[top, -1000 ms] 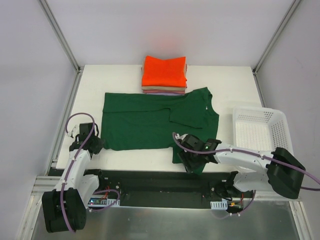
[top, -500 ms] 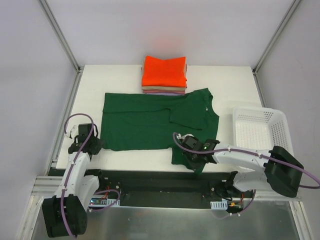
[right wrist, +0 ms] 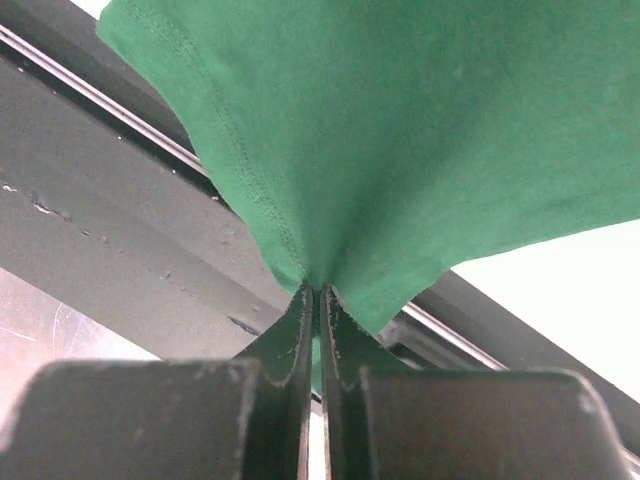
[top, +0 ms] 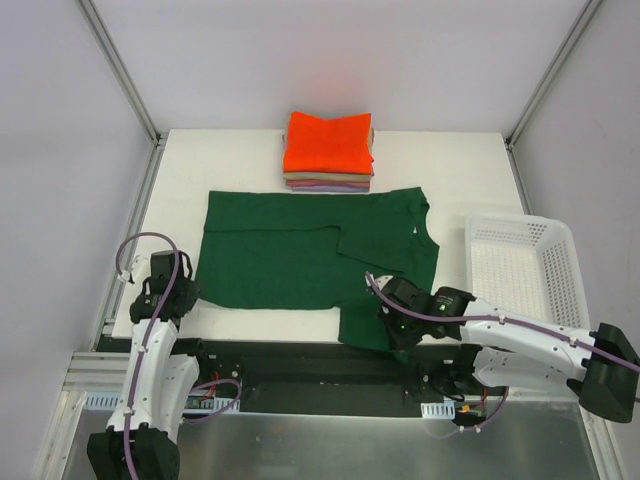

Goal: Fold and stack the t-shirts
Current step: Grap the side of the flattened tshirt closest away from the robot with both arms, then fold the other side of the tshirt into a rectangle

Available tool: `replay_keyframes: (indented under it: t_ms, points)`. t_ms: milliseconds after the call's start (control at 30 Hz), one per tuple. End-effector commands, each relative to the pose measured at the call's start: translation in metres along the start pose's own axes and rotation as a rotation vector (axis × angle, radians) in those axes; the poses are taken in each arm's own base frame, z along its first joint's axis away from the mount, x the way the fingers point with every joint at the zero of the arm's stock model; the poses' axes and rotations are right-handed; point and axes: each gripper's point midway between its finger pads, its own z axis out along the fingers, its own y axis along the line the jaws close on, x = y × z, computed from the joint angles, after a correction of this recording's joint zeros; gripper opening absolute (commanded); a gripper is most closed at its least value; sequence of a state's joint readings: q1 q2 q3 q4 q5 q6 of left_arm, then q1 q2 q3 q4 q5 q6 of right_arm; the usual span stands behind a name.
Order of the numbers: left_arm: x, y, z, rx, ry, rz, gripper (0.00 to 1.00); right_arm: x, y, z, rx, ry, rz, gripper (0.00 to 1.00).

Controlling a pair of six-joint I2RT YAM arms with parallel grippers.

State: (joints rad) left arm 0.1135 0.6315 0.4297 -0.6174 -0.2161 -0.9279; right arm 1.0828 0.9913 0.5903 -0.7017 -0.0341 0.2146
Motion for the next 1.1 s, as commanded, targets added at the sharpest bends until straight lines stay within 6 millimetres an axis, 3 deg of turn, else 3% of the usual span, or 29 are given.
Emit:
replay_keyframes:
  t_ms: [0,100,333,733,1067]
  points:
    - [-0.014,-0.009,-0.012,0.006,-0.023,-0.033,0.0,-0.013,0.0,-0.024,0.016,-0.036,0.012,0.0]
    - [-0.019,-0.021,-0.016,0.022,-0.017,-0.046,0.0,-0.032,-0.001,-0.033,0.016,-0.08,0.045,0.0]
    - [-0.031,-0.048,-0.014,0.05,0.002,-0.055,0.0,-0.098,-0.025,-0.052,0.062,-0.249,0.131,0.0]
    - [-0.056,-0.088,0.007,0.009,0.011,-0.051,0.0,-0.182,-0.085,-0.069,0.174,-0.364,0.251,0.0]
    - [-0.072,-0.104,0.025,-0.028,-0.011,-0.033,0.0,-0.228,-0.127,-0.067,0.22,-0.346,0.261,0.0]
